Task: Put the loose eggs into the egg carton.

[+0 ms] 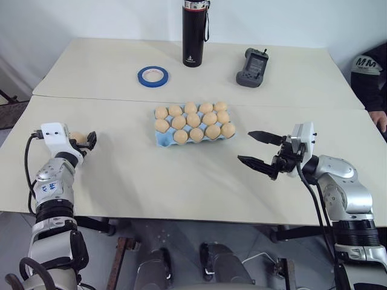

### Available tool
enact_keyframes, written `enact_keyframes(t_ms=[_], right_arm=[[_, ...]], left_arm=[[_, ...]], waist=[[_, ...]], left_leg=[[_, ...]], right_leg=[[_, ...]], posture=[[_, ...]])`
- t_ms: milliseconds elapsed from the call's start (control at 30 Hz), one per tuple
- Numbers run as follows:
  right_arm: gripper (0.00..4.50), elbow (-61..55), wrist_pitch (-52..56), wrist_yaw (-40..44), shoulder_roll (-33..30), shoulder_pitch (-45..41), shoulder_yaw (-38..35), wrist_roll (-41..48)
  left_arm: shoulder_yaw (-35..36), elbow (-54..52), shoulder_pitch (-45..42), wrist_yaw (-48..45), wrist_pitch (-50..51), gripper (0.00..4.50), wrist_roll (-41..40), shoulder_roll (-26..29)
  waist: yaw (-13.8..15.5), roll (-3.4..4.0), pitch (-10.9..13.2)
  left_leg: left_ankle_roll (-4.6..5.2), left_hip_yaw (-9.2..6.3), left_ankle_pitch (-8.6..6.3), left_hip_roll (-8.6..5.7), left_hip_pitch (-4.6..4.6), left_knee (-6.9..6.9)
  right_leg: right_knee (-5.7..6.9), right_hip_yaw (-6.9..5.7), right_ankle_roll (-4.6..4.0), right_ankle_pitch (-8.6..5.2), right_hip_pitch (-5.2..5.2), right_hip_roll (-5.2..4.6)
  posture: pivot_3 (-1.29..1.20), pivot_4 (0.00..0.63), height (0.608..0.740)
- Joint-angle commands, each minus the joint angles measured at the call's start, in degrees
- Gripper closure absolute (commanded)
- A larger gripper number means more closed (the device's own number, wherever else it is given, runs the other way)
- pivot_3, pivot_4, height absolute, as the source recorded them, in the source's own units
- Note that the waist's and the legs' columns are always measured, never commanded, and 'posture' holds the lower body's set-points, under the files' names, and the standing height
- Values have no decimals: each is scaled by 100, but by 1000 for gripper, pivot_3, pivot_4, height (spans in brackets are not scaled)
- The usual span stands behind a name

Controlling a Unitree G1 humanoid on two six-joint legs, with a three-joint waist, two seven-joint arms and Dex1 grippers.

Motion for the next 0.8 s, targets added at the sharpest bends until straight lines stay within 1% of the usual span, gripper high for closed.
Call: enact_keyframes(t_ms=[33,67,100,133,233,300,433,533,667,800], right_arm=[[0,-87,-102,20,-117,30,-148,3],[0,-73,-110,22,-115,23,-146,-1],[0,-55,-118,24,-110,11,-144,-5],[0,-37,-127,29,-106,0,-141,-8],[0,14,-158,56,-101,-33,-134,-15],[0,59,-199,98,-97,-57,-136,-9],[0,122,-282,107,-68,-97,-135,-44],[0,103,-306,95,-57,-72,-144,-53],[0,54,-337,42,-50,-13,-156,-60],[0,-109,-336,-89,-34,133,-220,-39]], left_arm=[[60,-288,58,6,-92,1875,-36,138],[61,-352,89,-10,-112,2223,-39,141],[60,-420,112,-25,-125,2463,-42,145],[54,-493,123,-29,-80,2594,-48,150],[-115,-890,190,-341,-105,2625,-38,146],[-347,-1369,213,-702,25,2625,-80,86],[-874,-2261,112,-1434,561,2625,-278,-79],[-1246,-2617,-52,-1955,917,2625,-429,-211],[-1624,-2674,-183,-2476,1125,2625,-412,-286],[-1974,-2221,-493,-2790,953,2625,-190,-381]], waist=[[-2,0,0],[-4,0,0],[-6,0,0],[-5,0,0],[5,0,0],[8,0,0],[23,0,0],[23,0,0],[-19,0,0],[-22,0,0]], left_leg=[[0,0,0,0,0,0],[0,0,0,0,0,0],[0,0,0,0,0,0],[-1,0,1,1,0,0],[-3,0,3,0,0,1],[-3,0,3,0,0,3],[-6,2,4,-2,0,6],[-8,2,6,-2,1,10],[-10,2,8,-1,1,23],[-15,2,11,2,7,27]], right_leg=[[1,0,0,0,0,0],[2,0,0,0,0,0],[3,0,0,0,0,1],[3,0,0,0,-1,1],[5,0,0,0,-1,1],[6,0,0,0,0,0],[9,-1,0,0,2,-1],[13,0,0,0,2,0],[21,4,1,0,2,5],[33,11,1,0,1,10]], posture=[[0,150,740],[0,150,740],[0,150,740],[0,150,740],[0,150,740],[0,150,740],[0,150,740],[0,150,740],[0,150,740],[0,150,740]])
